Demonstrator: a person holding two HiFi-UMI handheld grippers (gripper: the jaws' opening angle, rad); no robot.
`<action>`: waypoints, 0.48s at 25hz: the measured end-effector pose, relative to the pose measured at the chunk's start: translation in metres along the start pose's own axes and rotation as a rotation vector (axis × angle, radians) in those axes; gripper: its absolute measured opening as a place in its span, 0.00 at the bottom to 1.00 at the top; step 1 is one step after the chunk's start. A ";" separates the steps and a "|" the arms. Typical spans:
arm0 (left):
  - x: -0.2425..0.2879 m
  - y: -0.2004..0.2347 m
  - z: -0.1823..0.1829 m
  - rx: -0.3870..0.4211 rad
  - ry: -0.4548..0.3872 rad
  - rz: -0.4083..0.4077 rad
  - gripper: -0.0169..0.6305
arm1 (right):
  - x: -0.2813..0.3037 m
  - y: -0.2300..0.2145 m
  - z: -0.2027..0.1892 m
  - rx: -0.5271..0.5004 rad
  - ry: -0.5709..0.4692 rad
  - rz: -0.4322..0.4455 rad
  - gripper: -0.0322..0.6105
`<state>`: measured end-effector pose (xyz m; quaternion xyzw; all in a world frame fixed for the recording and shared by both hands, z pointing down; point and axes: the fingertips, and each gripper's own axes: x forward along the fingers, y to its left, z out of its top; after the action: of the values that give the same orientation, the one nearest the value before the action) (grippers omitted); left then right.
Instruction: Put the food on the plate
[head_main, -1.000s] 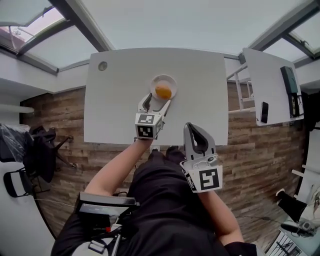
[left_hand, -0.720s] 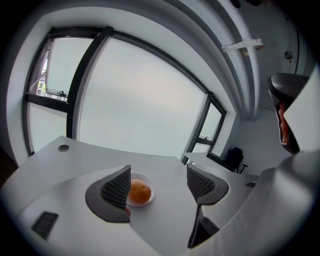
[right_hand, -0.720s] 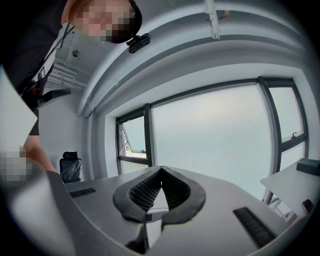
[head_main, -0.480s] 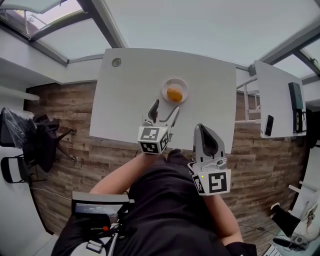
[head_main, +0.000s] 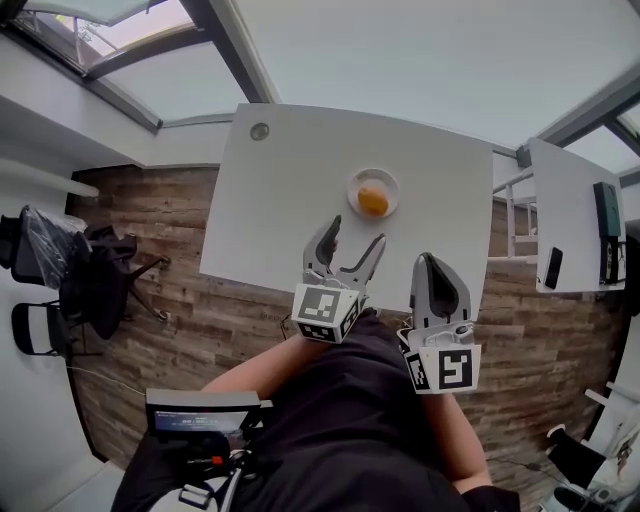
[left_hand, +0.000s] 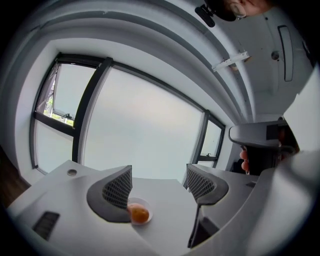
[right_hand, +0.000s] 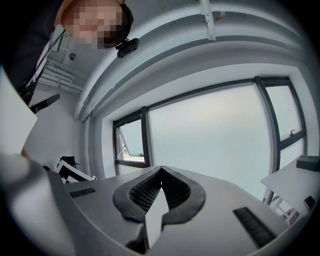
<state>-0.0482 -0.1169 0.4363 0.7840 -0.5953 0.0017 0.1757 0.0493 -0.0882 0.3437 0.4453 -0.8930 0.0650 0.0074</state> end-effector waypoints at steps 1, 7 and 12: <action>-0.002 -0.001 0.002 -0.010 -0.004 -0.002 0.56 | 0.001 -0.001 -0.001 0.004 0.000 0.000 0.06; -0.012 -0.008 0.022 0.031 -0.059 -0.008 0.56 | 0.002 0.007 -0.003 -0.003 0.000 0.034 0.06; -0.025 -0.014 0.031 0.047 -0.079 -0.031 0.56 | 0.006 0.018 0.004 -0.003 -0.021 0.055 0.06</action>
<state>-0.0491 -0.0987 0.3981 0.7965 -0.5894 -0.0181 0.1337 0.0320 -0.0829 0.3382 0.4211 -0.9051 0.0591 -0.0029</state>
